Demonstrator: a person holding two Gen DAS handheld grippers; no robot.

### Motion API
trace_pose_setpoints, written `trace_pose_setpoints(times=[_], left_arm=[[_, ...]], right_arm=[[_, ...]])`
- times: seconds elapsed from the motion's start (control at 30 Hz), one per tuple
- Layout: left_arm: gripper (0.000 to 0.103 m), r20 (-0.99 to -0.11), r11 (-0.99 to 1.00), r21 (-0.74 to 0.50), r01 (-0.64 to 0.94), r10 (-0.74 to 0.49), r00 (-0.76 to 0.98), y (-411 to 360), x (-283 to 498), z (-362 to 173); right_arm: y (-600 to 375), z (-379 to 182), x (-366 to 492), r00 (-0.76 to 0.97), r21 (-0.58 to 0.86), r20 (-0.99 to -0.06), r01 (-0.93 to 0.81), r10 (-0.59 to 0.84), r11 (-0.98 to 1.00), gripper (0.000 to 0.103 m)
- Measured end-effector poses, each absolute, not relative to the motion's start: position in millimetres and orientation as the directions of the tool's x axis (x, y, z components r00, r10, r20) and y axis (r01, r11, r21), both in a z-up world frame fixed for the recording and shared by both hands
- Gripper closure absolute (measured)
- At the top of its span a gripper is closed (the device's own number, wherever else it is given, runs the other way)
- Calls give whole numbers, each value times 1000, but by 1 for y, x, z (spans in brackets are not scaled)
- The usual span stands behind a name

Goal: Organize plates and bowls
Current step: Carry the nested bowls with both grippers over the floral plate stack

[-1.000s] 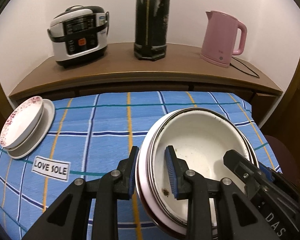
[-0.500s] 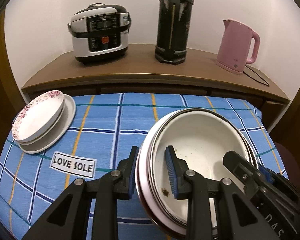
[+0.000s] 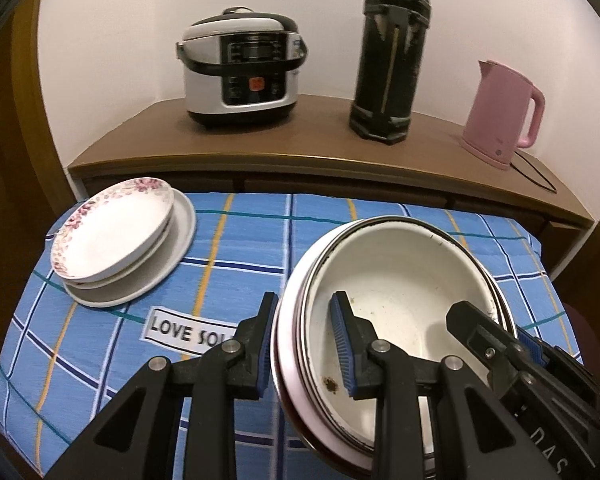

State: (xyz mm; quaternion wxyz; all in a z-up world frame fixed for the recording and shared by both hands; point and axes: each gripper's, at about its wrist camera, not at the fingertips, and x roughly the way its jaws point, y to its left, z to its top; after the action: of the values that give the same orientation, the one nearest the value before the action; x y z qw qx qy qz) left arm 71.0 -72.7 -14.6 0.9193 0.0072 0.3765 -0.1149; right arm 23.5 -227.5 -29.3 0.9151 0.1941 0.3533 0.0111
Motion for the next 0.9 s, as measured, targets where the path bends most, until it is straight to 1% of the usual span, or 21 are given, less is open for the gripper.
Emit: trace_pose_setpoints(times=[0.9], left_arm=[[73, -685, 993, -84, 84, -118, 719, 15, 92, -6]], right_arm=[[-141, -20, 61, 731, 354, -635, -13, 251, 935, 76]])
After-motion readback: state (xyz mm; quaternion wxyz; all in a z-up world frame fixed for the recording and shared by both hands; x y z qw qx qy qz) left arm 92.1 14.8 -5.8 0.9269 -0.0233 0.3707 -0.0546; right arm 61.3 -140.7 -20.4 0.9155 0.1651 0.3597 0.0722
